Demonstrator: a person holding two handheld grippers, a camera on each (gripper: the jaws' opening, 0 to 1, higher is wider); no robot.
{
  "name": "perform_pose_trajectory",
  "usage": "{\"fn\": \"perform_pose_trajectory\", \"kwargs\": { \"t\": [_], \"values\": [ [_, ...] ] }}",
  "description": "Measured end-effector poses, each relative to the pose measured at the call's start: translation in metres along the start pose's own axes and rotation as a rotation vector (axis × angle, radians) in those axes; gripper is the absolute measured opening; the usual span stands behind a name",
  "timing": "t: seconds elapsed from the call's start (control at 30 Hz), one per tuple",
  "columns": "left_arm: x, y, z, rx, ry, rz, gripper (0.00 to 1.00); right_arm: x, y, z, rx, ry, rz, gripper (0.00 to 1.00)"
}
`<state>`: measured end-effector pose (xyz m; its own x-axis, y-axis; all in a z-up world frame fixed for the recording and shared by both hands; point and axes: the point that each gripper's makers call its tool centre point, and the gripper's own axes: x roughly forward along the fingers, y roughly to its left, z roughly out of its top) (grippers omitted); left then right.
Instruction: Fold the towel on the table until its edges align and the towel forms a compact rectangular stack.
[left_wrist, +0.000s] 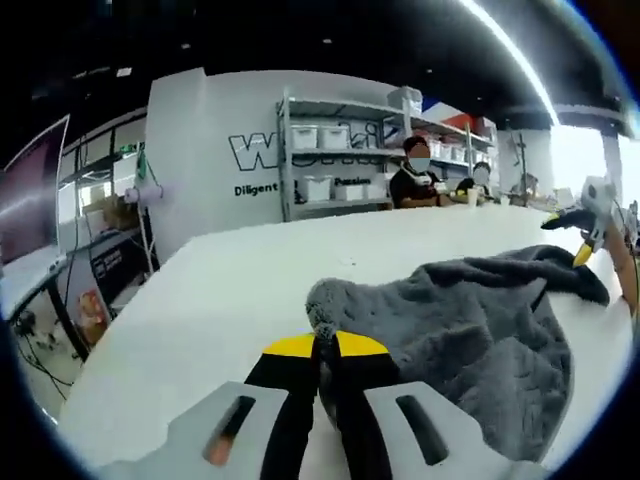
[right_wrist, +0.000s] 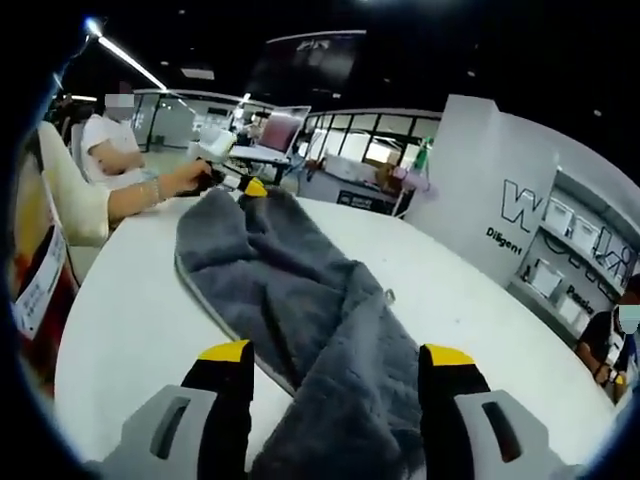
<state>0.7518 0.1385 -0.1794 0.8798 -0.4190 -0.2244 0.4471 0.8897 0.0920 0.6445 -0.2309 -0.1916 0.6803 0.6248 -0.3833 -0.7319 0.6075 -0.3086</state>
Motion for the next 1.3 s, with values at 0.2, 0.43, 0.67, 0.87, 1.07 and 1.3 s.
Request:
{"fn": "perform_pose_trajectory", "kwargs": {
  "t": [0.2, 0.43, 0.67, 0.87, 1.07, 1.3],
  "values": [
    [0.002, -0.005, 0.033, 0.073, -0.007, -0.001, 0.04, -0.001, -0.004, -0.003, 0.008, 0.008, -0.011, 0.67],
    [0.000, 0.016, 0.059, 0.087, -0.009, 0.033, 0.04, -0.005, -0.004, 0.001, -0.001, -0.004, -0.019, 0.68],
    [0.009, 0.045, 0.060, 0.113, 0.055, 0.101, 0.04, -0.005, -0.005, -0.001, 0.000, 0.004, -0.017, 0.68],
    [0.029, 0.066, 0.036, 0.118, 0.147, 0.133, 0.04, -0.005, -0.007, -0.004, -0.001, 0.015, -0.024, 0.68],
    [0.048, 0.084, 0.006, 0.095, 0.220, 0.148, 0.04, -0.005, -0.008, -0.006, -0.008, 0.030, -0.021, 0.69],
    [0.056, 0.092, -0.034, 0.074, 0.291, 0.164, 0.04, -0.006, -0.008, -0.006, -0.014, 0.032, -0.022, 0.69]
  ]
}}
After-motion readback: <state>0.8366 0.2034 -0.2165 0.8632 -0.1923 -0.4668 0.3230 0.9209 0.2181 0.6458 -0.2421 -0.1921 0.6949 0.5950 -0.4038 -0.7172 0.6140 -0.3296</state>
